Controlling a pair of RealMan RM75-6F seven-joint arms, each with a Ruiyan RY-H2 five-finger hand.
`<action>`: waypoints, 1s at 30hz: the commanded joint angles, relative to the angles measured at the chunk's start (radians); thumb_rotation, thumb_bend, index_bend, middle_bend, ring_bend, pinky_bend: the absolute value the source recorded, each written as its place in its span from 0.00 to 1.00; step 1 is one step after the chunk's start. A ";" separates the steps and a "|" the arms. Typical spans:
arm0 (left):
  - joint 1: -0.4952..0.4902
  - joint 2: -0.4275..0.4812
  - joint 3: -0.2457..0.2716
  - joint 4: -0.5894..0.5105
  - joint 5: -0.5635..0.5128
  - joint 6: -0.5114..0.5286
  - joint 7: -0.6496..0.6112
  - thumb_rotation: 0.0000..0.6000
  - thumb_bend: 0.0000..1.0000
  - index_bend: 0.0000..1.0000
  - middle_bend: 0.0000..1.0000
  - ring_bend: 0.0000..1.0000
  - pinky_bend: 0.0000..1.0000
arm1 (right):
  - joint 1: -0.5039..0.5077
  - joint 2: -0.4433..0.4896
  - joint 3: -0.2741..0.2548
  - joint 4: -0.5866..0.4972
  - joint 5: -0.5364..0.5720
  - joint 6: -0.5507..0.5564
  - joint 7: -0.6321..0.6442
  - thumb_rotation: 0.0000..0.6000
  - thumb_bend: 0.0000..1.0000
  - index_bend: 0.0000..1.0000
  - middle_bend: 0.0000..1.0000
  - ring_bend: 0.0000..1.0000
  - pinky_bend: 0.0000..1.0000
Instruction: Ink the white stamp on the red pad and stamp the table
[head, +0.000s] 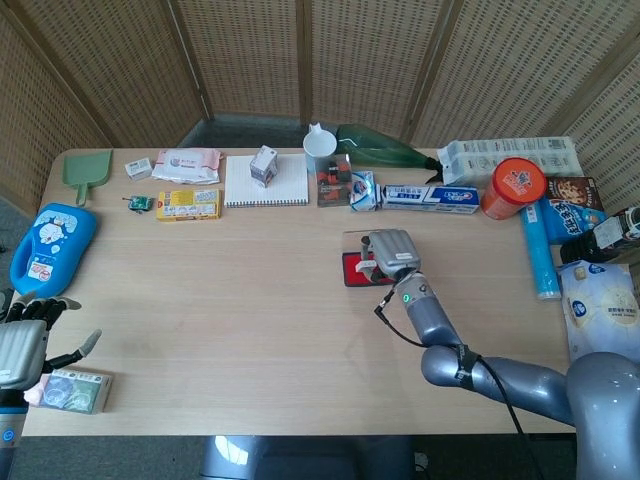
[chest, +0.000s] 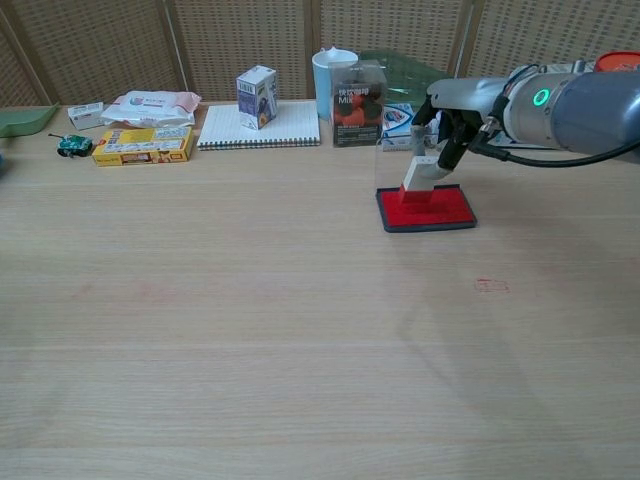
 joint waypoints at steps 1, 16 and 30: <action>-0.001 0.007 -0.003 -0.008 0.004 0.004 0.004 0.30 0.21 0.33 0.33 0.28 0.12 | -0.046 0.072 -0.008 -0.106 -0.030 0.039 0.028 1.00 0.42 0.74 1.00 1.00 1.00; -0.009 0.014 0.005 -0.043 0.033 0.008 0.024 0.30 0.21 0.33 0.33 0.28 0.12 | -0.181 0.189 -0.131 -0.322 -0.171 0.110 0.067 1.00 0.42 0.74 1.00 1.00 1.00; -0.002 0.015 0.014 -0.054 0.038 0.013 0.034 0.30 0.21 0.33 0.33 0.28 0.12 | -0.212 0.161 -0.177 -0.269 -0.174 0.096 0.048 1.00 0.42 0.73 1.00 1.00 1.00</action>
